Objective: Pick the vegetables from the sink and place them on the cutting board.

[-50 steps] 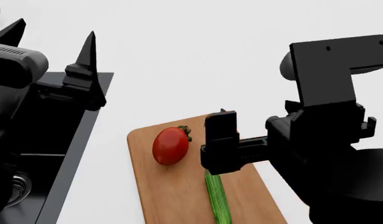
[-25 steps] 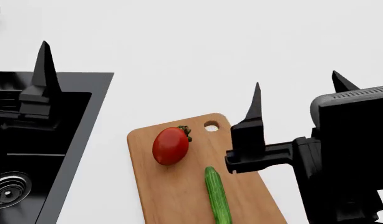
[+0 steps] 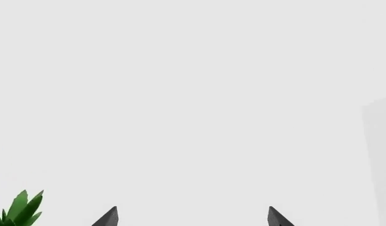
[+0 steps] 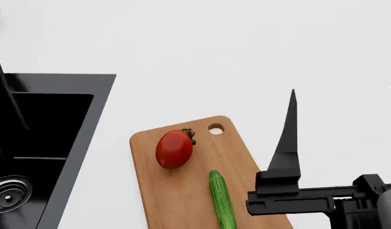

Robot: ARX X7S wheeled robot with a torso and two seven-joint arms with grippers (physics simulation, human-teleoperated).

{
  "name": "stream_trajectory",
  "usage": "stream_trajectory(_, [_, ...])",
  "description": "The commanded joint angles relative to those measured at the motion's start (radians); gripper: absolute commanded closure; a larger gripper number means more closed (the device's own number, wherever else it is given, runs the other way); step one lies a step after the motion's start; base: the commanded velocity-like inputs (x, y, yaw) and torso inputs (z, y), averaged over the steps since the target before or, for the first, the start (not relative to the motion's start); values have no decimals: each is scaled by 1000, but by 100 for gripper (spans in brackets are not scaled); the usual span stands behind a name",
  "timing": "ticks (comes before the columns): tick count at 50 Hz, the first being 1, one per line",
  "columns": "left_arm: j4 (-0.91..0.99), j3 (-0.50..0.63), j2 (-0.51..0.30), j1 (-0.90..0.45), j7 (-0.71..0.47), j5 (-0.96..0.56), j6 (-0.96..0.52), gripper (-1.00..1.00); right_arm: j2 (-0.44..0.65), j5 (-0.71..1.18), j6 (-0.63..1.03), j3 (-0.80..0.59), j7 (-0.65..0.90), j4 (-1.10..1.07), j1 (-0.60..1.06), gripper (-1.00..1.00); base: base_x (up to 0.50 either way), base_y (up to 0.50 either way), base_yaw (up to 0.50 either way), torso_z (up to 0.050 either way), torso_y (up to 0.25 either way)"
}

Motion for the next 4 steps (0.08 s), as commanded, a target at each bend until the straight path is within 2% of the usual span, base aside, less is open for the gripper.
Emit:
stream_trajectory(1, [134, -57, -24, 52, -5, -70, 40, -100, 118, -9, -161, -7, 152, -101, -58, -100, 0, 0, 0, 0, 0])
stream_trajectory(4, [175, -85, -25, 60, -24, -98, 45, -100, 270, -26, -310, -128, 274, -102, -44, -100, 0, 0, 0, 0, 0])
